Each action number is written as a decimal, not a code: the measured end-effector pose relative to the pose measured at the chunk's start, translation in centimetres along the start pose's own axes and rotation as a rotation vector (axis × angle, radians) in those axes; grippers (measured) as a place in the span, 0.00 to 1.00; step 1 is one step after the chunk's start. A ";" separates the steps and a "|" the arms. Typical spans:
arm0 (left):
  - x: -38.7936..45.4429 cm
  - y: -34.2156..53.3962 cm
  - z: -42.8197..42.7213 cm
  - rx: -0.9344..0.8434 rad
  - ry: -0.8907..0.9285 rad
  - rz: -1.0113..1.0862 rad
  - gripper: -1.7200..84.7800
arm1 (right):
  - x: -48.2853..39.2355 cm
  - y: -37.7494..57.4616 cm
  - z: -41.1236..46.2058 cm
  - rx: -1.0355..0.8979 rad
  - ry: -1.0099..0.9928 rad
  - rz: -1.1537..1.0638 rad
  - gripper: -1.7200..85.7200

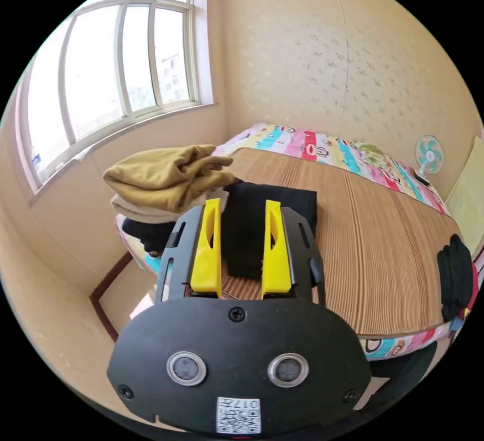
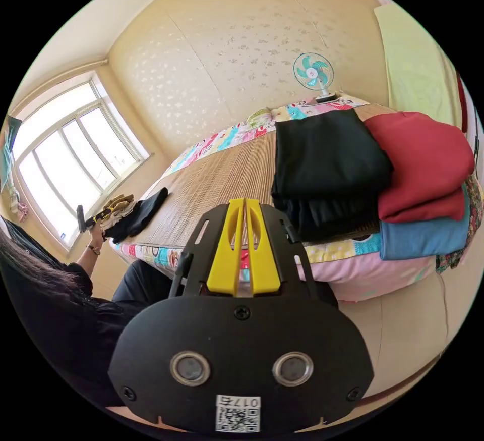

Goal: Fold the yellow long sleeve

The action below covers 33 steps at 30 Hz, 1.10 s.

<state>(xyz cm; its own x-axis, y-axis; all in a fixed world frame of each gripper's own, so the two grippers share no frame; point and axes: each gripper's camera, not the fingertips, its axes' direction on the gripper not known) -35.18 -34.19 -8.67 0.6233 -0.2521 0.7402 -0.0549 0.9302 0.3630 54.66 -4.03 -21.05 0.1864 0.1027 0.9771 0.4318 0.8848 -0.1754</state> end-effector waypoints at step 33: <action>21.2 20.0 -0.7 -0.753 0.916 0.148 0.04 | -5.7 1.4 6.7 -0.193 -0.097 0.020 0.02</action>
<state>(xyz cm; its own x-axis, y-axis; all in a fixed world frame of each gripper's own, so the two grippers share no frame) -22.52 -20.75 13.95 0.9906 -0.1300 -0.0428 0.1078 0.9339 -0.3410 48.33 -0.32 -26.03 0.1147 0.1710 0.9786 0.5919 0.7793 -0.2056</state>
